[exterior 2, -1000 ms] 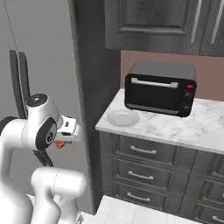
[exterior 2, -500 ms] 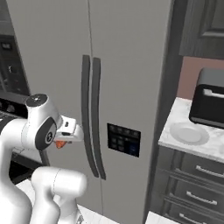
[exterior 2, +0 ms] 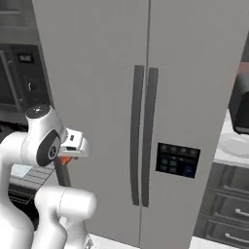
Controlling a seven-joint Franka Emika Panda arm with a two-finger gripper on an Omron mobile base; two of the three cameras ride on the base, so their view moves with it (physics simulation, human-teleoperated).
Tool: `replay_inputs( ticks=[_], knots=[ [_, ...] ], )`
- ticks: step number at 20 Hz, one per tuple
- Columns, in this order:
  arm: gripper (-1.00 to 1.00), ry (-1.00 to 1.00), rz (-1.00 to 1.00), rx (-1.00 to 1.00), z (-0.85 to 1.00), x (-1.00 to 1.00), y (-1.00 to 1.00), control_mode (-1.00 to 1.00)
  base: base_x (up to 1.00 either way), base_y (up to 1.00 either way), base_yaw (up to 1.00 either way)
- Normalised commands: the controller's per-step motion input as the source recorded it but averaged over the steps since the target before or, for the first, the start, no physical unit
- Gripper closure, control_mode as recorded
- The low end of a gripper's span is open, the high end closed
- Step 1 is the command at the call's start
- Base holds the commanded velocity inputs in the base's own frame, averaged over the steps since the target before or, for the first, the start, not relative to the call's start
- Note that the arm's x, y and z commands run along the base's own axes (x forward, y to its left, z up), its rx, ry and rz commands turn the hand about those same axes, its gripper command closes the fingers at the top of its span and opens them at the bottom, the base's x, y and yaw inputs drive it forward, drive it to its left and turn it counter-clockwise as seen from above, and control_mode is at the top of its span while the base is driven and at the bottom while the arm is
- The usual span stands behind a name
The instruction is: Place the sweet potato on the rack of the oven.
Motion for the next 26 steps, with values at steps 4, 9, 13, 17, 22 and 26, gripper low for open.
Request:
replay_inputs(
  ticks=[4,9,13,17,22,26],
  knots=[
    [1.0,0.0,0.0,0.0,0.0,0.0,0.0,1.0,0.17,0.59,-0.24],
    [1.0,0.0,0.0,0.0,0.0,0.0,0.0,1.0,0.25,0.04,-0.03],
    [1.0,0.0,0.0,0.0,0.0,0.0,0.0,1.0,0.49,0.0,0.0],
    [1.0,0.0,0.0,0.0,0.0,0.0,0.0,1.0,0.34,0.04,0.0],
    [1.0,0.0,0.0,0.0,0.0,0.0,0.0,1.0,0.05,0.15,0.0],
    [1.0,-0.02,0.0,0.0,0.0,0.0,0.2,-1.0,0.0,0.11,0.0]
  ],
)
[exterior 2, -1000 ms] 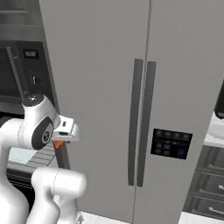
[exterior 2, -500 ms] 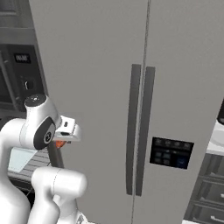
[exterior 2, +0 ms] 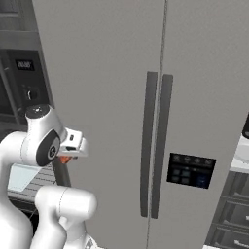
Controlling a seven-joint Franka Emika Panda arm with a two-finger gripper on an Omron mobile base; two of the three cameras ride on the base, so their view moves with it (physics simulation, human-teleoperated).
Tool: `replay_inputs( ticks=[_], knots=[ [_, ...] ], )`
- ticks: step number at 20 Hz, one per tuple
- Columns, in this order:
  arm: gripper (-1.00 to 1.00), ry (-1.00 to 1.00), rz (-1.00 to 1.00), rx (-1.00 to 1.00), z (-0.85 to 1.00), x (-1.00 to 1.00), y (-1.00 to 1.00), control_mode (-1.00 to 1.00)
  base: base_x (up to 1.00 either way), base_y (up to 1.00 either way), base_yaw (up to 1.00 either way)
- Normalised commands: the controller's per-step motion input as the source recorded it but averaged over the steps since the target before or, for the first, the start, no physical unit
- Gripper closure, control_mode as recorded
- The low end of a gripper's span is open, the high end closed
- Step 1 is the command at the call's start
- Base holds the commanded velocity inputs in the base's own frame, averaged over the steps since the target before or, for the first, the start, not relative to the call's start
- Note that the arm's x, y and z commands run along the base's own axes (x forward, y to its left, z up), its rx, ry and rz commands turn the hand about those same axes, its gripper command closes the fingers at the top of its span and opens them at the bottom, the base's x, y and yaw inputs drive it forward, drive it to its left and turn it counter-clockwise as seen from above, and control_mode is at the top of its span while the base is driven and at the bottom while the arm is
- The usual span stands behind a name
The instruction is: Place the sweet potato on the rack of the oven.
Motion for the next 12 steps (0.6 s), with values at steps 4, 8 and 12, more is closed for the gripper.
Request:
replay_inputs(
  ticks=[4,8,12],
  knots=[
    [1.0,-0.15,0.0,-0.01,-0.01,-0.21,0.86,-1.0,0.0,0.0,0.0],
    [1.0,-0.1,0.0,-0.02,-0.42,-0.28,1.0,-1.0,0.0,0.0,0.0],
    [1.0,-0.16,0.0,-0.01,-0.53,-0.31,1.0,-1.0,0.0,0.0,0.0]
  ],
)
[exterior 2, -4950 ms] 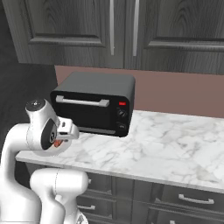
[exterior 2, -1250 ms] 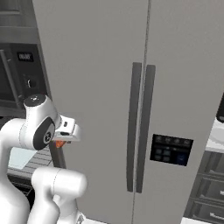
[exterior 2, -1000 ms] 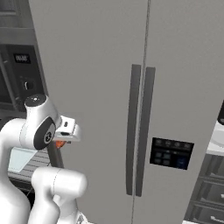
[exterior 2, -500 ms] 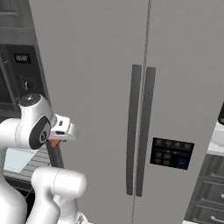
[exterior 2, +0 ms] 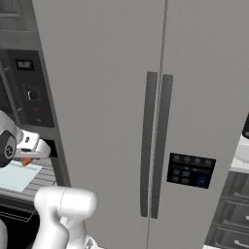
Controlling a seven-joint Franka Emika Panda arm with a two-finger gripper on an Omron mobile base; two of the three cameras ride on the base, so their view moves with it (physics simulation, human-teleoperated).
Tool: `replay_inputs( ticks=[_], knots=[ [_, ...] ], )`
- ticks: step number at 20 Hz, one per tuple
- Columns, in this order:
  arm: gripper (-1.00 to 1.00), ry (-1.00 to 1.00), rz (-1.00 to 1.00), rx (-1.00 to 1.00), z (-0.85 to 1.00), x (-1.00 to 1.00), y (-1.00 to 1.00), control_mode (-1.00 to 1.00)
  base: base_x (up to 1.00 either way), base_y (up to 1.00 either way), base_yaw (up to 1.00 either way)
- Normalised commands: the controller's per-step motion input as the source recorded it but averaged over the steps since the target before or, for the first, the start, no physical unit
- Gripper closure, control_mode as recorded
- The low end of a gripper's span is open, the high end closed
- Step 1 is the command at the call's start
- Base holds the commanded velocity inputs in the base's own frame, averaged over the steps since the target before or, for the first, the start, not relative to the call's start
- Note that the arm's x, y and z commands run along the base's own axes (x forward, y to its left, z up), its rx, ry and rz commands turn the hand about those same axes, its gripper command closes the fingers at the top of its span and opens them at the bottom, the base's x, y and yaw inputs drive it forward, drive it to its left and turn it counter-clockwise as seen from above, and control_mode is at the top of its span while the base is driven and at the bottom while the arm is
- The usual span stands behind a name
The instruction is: Place the sweet potato on the rack of the oven.
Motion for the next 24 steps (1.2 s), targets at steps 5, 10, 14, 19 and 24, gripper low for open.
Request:
replay_inputs(
  ticks=[5,10,14,19,24],
  knots=[
    [1.0,-0.03,0.0,0.0,-0.74,-0.09,1.0,-1.0,0.0,0.0,0.0],
    [1.0,-0.05,0.0,-0.03,-0.81,-0.06,1.0,-1.0,0.0,0.0,0.0],
    [1.0,0.0,0.0,-0.12,-0.52,0.39,1.0,-1.0,0.0,0.0,0.0],
    [1.0,-0.03,-0.04,-0.14,-0.44,0.38,1.0,-1.0,0.0,0.0,0.0],
    [1.0,0.0,-0.12,-0.08,-0.24,0.41,1.0,-1.0,0.0,0.0,0.0]
  ],
)
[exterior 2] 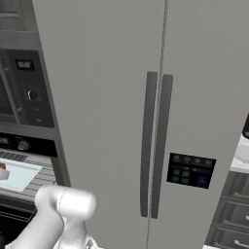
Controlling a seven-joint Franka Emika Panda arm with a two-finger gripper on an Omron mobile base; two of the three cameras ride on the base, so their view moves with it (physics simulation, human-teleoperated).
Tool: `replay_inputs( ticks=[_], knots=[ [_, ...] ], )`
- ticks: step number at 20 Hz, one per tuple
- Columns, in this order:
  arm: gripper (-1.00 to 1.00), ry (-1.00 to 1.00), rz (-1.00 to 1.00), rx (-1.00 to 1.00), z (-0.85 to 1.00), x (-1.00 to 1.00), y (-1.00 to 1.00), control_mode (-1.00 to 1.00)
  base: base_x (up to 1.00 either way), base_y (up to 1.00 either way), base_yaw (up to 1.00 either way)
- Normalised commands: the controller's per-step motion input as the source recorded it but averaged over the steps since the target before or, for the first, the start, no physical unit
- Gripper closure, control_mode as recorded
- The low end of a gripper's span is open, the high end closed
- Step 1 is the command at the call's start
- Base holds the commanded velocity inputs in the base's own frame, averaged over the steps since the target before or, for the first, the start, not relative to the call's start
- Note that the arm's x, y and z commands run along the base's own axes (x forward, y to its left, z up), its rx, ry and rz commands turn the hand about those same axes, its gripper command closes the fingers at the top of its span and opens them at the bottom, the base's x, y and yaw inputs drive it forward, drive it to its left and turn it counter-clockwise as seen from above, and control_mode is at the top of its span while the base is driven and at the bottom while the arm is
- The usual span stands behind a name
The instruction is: Place the sweet potato on the rack of the oven.
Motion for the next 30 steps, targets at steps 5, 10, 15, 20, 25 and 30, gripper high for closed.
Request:
replay_inputs(
  ticks=[5,10,15,20,25,30],
  knots=[
    [1.0,0.0,-0.07,0.01,-0.35,0.26,0.72,-1.0,0.0,0.0,0.0],
    [1.0,0.0,0.0,0.05,-0.57,0.19,0.18,-1.0,0.0,0.0,0.0],
    [1.0,0.01,0.01,0.16,-0.3,0.25,-0.02,-1.0,0.0,0.0,0.0],
    [1.0,0.0,0.1,0.12,-0.31,0.37,0.01,-1.0,0.0,0.0,0.0],
    [1.0,0.04,0.07,0.0,-0.27,0.35,0.0,-1.0,0.0,0.0,0.0],
    [1.0,0.06,0.01,0.0,-0.04,0.31,0.06,-1.0,0.0,0.0,0.0]
  ],
)
